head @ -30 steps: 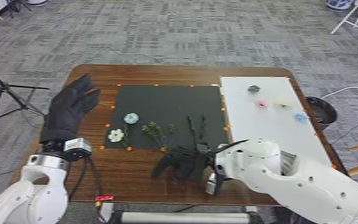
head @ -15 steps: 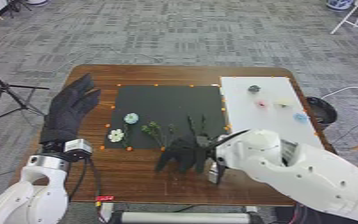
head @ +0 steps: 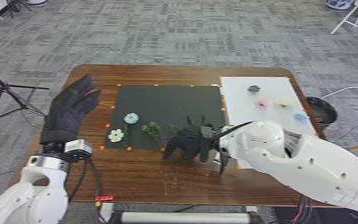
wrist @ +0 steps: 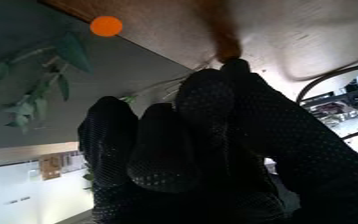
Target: Arrange flowers
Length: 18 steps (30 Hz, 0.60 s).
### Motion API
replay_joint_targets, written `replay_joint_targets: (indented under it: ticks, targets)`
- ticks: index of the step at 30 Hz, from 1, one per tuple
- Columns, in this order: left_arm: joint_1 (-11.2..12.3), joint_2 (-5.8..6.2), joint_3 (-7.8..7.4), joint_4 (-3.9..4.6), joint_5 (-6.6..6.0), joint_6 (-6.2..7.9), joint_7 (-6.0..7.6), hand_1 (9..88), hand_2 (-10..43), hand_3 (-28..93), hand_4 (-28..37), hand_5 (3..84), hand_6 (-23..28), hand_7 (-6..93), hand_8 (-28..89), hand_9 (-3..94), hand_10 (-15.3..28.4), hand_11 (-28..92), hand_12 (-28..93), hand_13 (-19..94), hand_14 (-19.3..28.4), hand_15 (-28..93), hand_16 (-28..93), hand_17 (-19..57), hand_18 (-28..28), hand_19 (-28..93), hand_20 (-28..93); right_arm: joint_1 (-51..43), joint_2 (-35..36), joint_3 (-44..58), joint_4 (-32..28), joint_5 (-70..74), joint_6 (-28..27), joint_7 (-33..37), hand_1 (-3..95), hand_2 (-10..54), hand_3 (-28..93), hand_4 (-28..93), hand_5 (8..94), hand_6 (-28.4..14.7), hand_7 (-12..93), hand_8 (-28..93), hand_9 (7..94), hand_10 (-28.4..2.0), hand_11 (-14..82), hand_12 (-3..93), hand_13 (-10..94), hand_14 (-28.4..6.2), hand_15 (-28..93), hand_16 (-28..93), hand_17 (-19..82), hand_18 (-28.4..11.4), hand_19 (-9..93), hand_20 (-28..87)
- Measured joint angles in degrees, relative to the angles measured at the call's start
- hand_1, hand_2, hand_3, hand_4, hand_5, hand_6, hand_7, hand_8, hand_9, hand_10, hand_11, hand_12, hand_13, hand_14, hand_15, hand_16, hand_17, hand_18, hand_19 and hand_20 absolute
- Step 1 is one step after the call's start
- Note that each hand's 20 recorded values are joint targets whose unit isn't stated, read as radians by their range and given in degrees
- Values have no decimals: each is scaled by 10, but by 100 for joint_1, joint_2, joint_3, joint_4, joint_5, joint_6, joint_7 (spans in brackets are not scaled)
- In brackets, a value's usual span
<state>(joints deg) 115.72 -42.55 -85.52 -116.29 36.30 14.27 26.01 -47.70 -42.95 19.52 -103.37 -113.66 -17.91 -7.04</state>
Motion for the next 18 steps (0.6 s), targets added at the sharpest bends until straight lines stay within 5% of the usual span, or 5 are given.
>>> replay_joint_targets:
  ticks: [12, 18]
  targets:
    - [-32, 0, 28, 4, 4, -2, -1, 250, -8, 672, -249, 326, 32, 156, -72, 249, 119, 195, 197, 206, 143, 268, 63, -95, 198, 378, 126, 28, -268, -26, 184, -10, 62, 80, 332, 75, 932, -55, 481, 40, 160, -128, 773, -122, 577, 432, 759, -107, 880, 331, 504, -228, 932, 720]
    - [121, 0, -104, -84, 4, -2, 0, 251, -8, 672, -249, 326, 32, 155, -72, 248, 119, 196, 196, 207, 143, 269, 62, -95, 198, 378, 126, 101, -281, -125, 176, -38, 129, 182, 328, 82, 932, -58, 485, 40, 162, -129, 772, -122, 580, 430, 759, -107, 880, 331, 504, -228, 932, 720]
